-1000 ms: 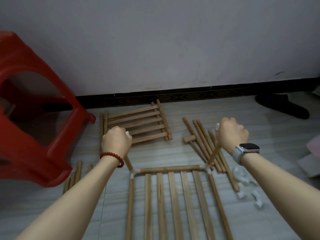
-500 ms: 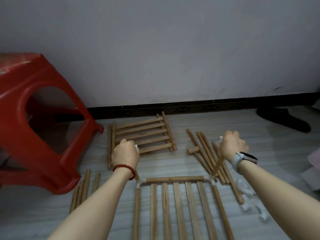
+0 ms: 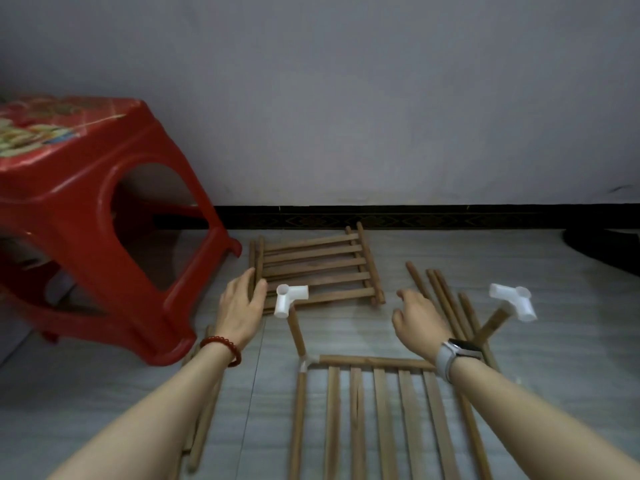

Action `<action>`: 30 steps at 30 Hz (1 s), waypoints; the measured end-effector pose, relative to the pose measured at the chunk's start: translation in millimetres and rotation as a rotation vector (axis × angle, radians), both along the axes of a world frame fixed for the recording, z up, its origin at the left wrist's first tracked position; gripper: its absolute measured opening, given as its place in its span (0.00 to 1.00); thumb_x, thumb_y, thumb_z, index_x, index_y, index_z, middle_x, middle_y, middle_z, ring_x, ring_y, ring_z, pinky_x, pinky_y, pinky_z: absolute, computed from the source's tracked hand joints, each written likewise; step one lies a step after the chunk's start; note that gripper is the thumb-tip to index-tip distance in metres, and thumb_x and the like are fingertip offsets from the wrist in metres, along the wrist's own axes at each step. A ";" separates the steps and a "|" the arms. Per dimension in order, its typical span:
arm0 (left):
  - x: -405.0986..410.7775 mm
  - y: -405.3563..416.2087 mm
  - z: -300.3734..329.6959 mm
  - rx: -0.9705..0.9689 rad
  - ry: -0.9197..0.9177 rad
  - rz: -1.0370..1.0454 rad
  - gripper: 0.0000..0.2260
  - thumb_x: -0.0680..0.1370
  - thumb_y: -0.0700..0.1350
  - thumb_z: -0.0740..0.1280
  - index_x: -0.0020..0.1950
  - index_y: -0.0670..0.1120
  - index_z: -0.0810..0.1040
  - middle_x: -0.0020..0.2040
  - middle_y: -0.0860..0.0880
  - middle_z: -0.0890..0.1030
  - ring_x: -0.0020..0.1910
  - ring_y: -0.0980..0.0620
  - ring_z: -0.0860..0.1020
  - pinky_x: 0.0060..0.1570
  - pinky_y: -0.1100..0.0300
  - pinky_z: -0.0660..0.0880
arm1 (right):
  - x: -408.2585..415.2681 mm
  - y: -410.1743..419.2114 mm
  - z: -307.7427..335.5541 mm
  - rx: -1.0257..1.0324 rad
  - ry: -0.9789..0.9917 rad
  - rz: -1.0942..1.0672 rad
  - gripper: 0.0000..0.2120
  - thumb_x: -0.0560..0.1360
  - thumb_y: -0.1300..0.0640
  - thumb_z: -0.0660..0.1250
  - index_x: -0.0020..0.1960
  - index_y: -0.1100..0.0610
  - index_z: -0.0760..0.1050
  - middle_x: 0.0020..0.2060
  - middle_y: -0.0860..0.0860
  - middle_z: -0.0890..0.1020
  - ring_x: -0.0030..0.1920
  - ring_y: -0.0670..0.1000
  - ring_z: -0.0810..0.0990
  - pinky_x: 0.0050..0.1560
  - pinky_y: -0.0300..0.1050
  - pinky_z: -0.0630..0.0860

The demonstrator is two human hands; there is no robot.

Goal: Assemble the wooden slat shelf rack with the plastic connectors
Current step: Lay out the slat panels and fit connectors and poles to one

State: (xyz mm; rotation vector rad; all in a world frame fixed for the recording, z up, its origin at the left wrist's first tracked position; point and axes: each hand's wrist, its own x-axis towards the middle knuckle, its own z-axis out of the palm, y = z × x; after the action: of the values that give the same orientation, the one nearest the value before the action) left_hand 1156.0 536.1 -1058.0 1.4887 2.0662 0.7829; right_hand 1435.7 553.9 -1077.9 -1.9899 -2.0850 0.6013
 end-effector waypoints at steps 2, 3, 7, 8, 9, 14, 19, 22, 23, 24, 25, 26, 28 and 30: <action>-16.0 3.7 -20.5 -0.166 0.145 -0.019 0.23 0.81 0.55 0.55 0.75 0.51 0.58 0.75 0.45 0.59 0.73 0.43 0.57 0.69 0.45 0.58 | -8.6 15.6 -32.1 -0.115 0.121 -0.083 0.19 0.79 0.59 0.56 0.69 0.62 0.64 0.65 0.59 0.71 0.65 0.58 0.71 0.61 0.48 0.70; -21.6 8.0 -28.9 -0.211 0.205 -0.043 0.24 0.80 0.56 0.55 0.75 0.52 0.57 0.75 0.46 0.59 0.73 0.43 0.57 0.69 0.44 0.58 | -11.1 23.5 -44.0 -0.146 0.160 -0.125 0.19 0.79 0.60 0.56 0.68 0.63 0.65 0.64 0.61 0.73 0.64 0.59 0.71 0.60 0.48 0.70; -31.2 41.7 -53.1 -0.265 0.431 -0.173 0.28 0.79 0.58 0.58 0.76 0.54 0.53 0.76 0.48 0.56 0.74 0.46 0.55 0.71 0.45 0.55 | -17.9 64.6 -84.3 -0.202 0.239 -0.257 0.18 0.79 0.61 0.58 0.66 0.69 0.67 0.63 0.65 0.74 0.64 0.63 0.71 0.62 0.51 0.68; -31.8 52.6 -58.9 -0.268 0.480 -0.212 0.30 0.78 0.58 0.60 0.76 0.54 0.52 0.76 0.48 0.55 0.74 0.46 0.54 0.71 0.45 0.54 | -20.2 77.1 -92.2 -0.214 0.259 -0.276 0.19 0.79 0.60 0.58 0.66 0.70 0.66 0.64 0.66 0.72 0.66 0.64 0.69 0.64 0.51 0.66; -31.5 63.0 -63.6 -0.271 0.500 -0.245 0.31 0.77 0.57 0.61 0.76 0.54 0.51 0.76 0.48 0.54 0.74 0.46 0.53 0.71 0.44 0.53 | -22.0 88.4 -98.1 -0.231 0.296 -0.307 0.20 0.80 0.58 0.58 0.67 0.70 0.64 0.66 0.66 0.70 0.67 0.64 0.67 0.64 0.51 0.64; -33.2 102.6 -113.4 -0.368 0.538 -0.357 0.34 0.77 0.52 0.64 0.77 0.51 0.49 0.77 0.44 0.50 0.75 0.44 0.49 0.71 0.43 0.55 | -34.9 127.9 -142.1 -0.345 0.483 -0.490 0.24 0.79 0.56 0.60 0.71 0.66 0.60 0.66 0.65 0.70 0.65 0.64 0.70 0.65 0.53 0.67; -47.1 115.1 -170.6 -0.482 0.648 -0.396 0.35 0.78 0.53 0.61 0.77 0.53 0.43 0.77 0.44 0.43 0.75 0.41 0.46 0.70 0.46 0.59 | -40.3 148.9 -175.6 -0.250 0.426 -0.626 0.19 0.78 0.53 0.63 0.61 0.67 0.69 0.56 0.66 0.77 0.57 0.66 0.75 0.56 0.53 0.71; -52.8 116.0 -192.0 -0.533 0.608 -0.330 0.35 0.79 0.53 0.60 0.77 0.51 0.40 0.77 0.43 0.42 0.75 0.38 0.47 0.69 0.45 0.61 | -40.3 154.1 -178.1 -0.223 0.343 -0.589 0.18 0.81 0.54 0.57 0.62 0.67 0.66 0.57 0.68 0.76 0.58 0.67 0.74 0.52 0.51 0.69; -55.1 116.8 -197.9 -0.535 0.537 -0.270 0.34 0.79 0.51 0.60 0.77 0.50 0.41 0.76 0.42 0.46 0.73 0.37 0.52 0.66 0.46 0.64 | -41.9 155.2 -178.4 -0.209 0.323 -0.566 0.17 0.81 0.54 0.55 0.61 0.67 0.66 0.57 0.69 0.75 0.58 0.67 0.74 0.51 0.51 0.69; -56.6 119.3 -202.0 -0.509 0.458 -0.183 0.33 0.79 0.48 0.60 0.77 0.49 0.44 0.75 0.40 0.53 0.70 0.37 0.58 0.63 0.46 0.67 | -42.9 156.6 -178.2 -0.203 0.321 -0.554 0.17 0.81 0.54 0.54 0.60 0.68 0.66 0.57 0.69 0.75 0.58 0.68 0.74 0.51 0.51 0.69; -57.3 122.7 -203.9 -0.457 0.384 -0.071 0.31 0.79 0.45 0.60 0.77 0.47 0.47 0.71 0.38 0.61 0.66 0.37 0.64 0.59 0.47 0.69 | -43.1 157.5 -177.1 -0.189 0.317 -0.548 0.17 0.81 0.55 0.54 0.60 0.68 0.66 0.57 0.69 0.75 0.58 0.68 0.74 0.52 0.52 0.69; -58.6 126.3 -203.1 -0.399 0.315 0.038 0.29 0.78 0.41 0.59 0.76 0.46 0.51 0.66 0.37 0.66 0.61 0.37 0.68 0.57 0.47 0.71 | -43.7 158.1 -176.2 -0.184 0.324 -0.552 0.17 0.81 0.55 0.54 0.60 0.69 0.66 0.57 0.69 0.75 0.58 0.67 0.73 0.52 0.52 0.69; -60.1 133.5 -198.7 -0.329 0.162 0.148 0.27 0.77 0.36 0.58 0.75 0.45 0.54 0.62 0.35 0.69 0.57 0.37 0.71 0.57 0.48 0.71 | -42.5 158.9 -169.3 -0.155 0.341 -0.562 0.16 0.81 0.55 0.54 0.59 0.69 0.67 0.57 0.68 0.75 0.58 0.67 0.73 0.51 0.51 0.69; -59.6 133.5 -187.1 -0.332 0.053 0.131 0.27 0.77 0.33 0.57 0.75 0.44 0.54 0.63 0.35 0.66 0.52 0.40 0.71 0.53 0.53 0.70 | -41.3 159.3 -159.7 -0.113 0.372 -0.570 0.16 0.81 0.56 0.54 0.59 0.69 0.67 0.57 0.68 0.75 0.58 0.67 0.73 0.49 0.49 0.68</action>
State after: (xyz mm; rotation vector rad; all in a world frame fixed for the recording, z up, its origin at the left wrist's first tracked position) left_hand 1096.4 669.6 -1245.1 1.2136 2.2212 0.4213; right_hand 1394.4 713.2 -1237.6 -2.1838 -1.2207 0.8901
